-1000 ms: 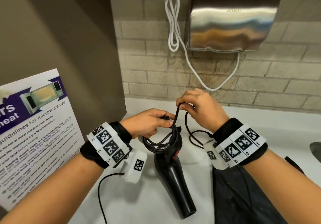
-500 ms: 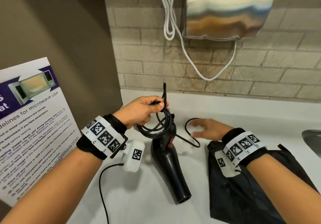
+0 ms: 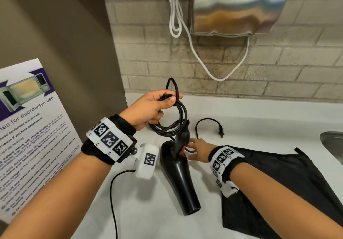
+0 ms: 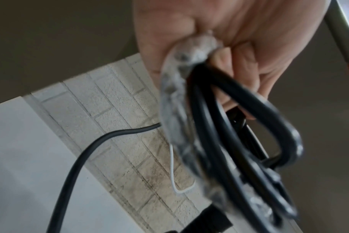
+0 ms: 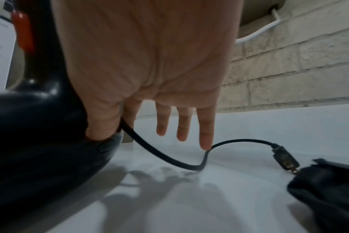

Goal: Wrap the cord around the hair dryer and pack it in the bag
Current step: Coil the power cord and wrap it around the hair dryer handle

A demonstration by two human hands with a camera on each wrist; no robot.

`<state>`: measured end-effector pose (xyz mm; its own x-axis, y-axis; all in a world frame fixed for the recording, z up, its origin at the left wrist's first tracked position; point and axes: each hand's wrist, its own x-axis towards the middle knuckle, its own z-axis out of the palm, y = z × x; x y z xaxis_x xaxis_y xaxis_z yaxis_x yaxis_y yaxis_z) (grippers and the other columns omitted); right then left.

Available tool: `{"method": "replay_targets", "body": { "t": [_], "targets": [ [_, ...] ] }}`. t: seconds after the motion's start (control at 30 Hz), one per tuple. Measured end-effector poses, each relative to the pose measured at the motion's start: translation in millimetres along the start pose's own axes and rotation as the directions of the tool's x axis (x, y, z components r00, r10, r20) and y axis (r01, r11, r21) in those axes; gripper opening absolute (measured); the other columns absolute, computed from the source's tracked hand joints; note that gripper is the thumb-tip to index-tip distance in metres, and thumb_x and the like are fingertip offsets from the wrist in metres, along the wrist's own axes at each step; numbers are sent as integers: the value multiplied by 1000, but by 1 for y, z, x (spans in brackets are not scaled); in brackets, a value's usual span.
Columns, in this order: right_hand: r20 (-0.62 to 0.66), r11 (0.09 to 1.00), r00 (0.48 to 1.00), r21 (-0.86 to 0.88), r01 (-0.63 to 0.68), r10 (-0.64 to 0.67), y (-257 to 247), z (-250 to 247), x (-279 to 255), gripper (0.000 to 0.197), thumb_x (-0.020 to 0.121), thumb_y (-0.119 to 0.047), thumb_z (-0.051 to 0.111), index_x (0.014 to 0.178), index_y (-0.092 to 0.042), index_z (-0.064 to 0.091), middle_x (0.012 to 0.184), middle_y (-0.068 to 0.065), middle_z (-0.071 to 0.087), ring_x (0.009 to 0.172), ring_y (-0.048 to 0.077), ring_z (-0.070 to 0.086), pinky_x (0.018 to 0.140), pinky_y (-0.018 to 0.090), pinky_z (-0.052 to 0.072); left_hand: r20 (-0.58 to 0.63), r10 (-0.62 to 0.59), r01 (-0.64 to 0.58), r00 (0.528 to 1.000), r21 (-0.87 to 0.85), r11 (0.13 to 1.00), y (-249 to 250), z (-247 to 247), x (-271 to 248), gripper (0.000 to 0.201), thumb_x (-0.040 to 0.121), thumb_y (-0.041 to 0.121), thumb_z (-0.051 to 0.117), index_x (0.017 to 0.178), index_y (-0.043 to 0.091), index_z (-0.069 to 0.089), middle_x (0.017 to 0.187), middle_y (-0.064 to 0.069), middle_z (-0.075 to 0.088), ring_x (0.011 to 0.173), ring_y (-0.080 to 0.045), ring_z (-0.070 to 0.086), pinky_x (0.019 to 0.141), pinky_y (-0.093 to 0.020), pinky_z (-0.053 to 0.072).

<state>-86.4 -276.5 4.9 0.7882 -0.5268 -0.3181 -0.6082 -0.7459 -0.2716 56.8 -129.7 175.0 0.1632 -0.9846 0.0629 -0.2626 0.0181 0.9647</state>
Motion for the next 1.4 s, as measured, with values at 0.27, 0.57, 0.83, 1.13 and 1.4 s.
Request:
{"method": "replay_targets", "body": {
  "t": [0.27, 0.57, 0.83, 1.13, 1.4],
  "targets": [
    [-303, 976, 947, 215, -41, 106, -1, -26, 7, 19, 93, -12, 39, 95, -16, 58, 86, 4, 53, 82, 20, 51, 78, 31, 42, -33, -1, 2, 999, 27, 1000, -3, -16, -2, 17, 95, 16, 45, 95, 22, 61, 57, 15, 49, 33, -2, 18, 36, -15, 12],
    [-848, 937, 527, 231, 261, 63, -27, -120, -62, 21, 94, -14, 45, 106, -12, 62, 73, 6, 60, 70, 23, 56, 67, 34, 47, -143, -35, 47, 989, 86, 995, -4, -26, 6, 19, 97, 22, 40, 94, 13, 57, 77, 2, 57, 31, -2, 19, 34, -12, 13],
    [-474, 697, 881, 632, 337, 3, -20, -79, -69, 24, 90, -6, 52, 102, -26, 57, 88, 4, 60, 73, 13, 59, 66, 18, 49, -145, 13, -2, 989, 79, 997, -3, -16, 5, 21, 96, 16, 44, 112, 17, 58, 48, 19, 50, 31, -1, 19, 34, -12, 15],
    [166, 990, 976, 18, -143, 138, -7, -7, -37, 46, 92, -25, 41, 137, -34, 37, 143, 9, 41, 127, 27, 44, 107, 41, 35, -72, 34, -27, 997, 102, 994, 10, -3, -4, 17, 96, 17, 44, 103, 18, 59, 54, 19, 56, 31, -1, 20, 35, -13, 14],
    [181, 982, 965, -27, -187, 189, -19, 17, 9, 33, 89, -35, 42, 115, -20, 55, 99, 6, 55, 100, 27, 54, 81, 33, 41, -37, 30, -25, 999, 127, 992, 22, -7, -9, 17, 96, 20, 44, 101, 19, 60, 55, 21, 56, 32, -1, 20, 34, -12, 15]
  ]
}}
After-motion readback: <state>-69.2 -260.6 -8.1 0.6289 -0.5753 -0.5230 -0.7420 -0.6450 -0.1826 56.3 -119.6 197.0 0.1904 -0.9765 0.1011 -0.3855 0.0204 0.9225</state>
